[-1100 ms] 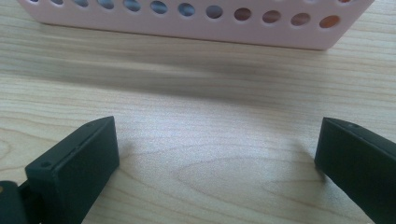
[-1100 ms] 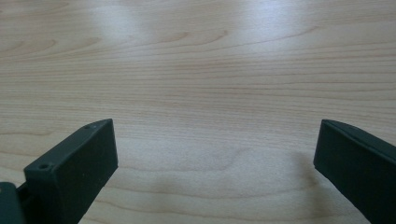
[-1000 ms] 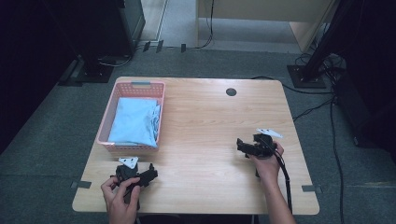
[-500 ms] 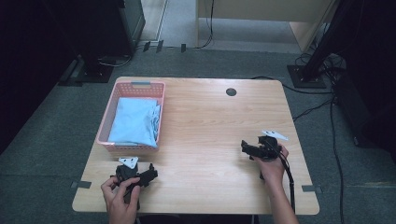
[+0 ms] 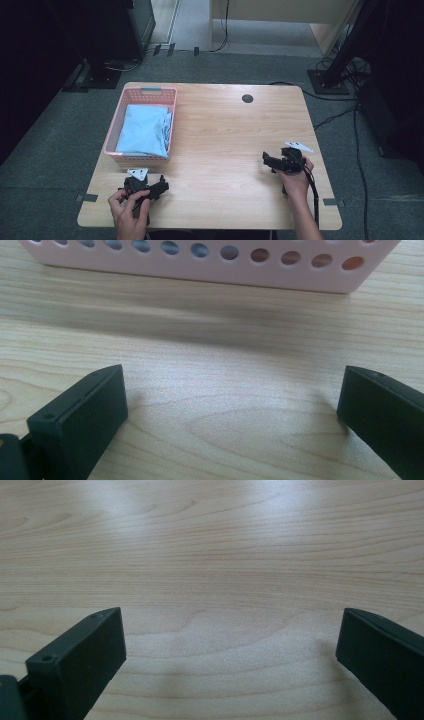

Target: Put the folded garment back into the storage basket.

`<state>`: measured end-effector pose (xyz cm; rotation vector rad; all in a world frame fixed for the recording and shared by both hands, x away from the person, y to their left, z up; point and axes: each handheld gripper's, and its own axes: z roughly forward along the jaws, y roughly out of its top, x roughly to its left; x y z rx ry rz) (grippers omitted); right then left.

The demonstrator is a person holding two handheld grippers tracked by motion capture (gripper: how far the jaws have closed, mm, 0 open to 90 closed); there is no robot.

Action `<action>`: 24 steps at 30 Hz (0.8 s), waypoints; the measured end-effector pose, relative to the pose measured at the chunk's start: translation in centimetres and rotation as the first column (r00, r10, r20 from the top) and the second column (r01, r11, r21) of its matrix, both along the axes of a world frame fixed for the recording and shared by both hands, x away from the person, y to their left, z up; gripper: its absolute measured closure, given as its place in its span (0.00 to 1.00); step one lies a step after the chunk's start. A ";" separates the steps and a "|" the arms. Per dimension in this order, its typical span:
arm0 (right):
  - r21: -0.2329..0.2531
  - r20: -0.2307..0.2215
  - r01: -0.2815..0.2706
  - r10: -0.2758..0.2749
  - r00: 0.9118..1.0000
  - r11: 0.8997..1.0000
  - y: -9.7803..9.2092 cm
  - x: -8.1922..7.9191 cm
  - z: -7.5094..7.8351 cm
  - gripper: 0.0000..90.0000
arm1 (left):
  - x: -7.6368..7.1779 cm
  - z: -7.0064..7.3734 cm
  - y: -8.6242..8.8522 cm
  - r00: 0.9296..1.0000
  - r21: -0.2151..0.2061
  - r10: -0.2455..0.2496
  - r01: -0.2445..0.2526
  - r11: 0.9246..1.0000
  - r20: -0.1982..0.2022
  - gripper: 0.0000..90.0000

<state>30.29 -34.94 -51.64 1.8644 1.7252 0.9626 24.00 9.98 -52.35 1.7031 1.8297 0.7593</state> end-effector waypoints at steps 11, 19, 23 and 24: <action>-0.003 -0.007 0.008 -0.008 1.000 1.000 -0.7 -0.4 0.0 0.00 | 0.0 0.0 0.0 1.000 0.000 0.000 0.000 1.000 0.000 0.00; -0.004 -0.008 0.018 -0.018 1.000 1.000 -1.3 -0.7 0.0 0.00 | 0.0 0.0 0.0 1.000 0.000 0.000 0.000 1.000 0.000 0.00; -0.004 -0.011 0.027 -0.027 1.000 1.000 -1.7 -0.8 0.0 0.00 | 0.0 0.0 0.0 1.000 0.001 -0.001 0.001 1.000 -0.001 0.00; -0.006 -0.010 0.026 -0.026 1.000 1.000 -1.7 -0.9 0.0 0.00 | 0.0 0.0 0.0 1.000 0.000 0.000 0.000 1.000 0.000 0.00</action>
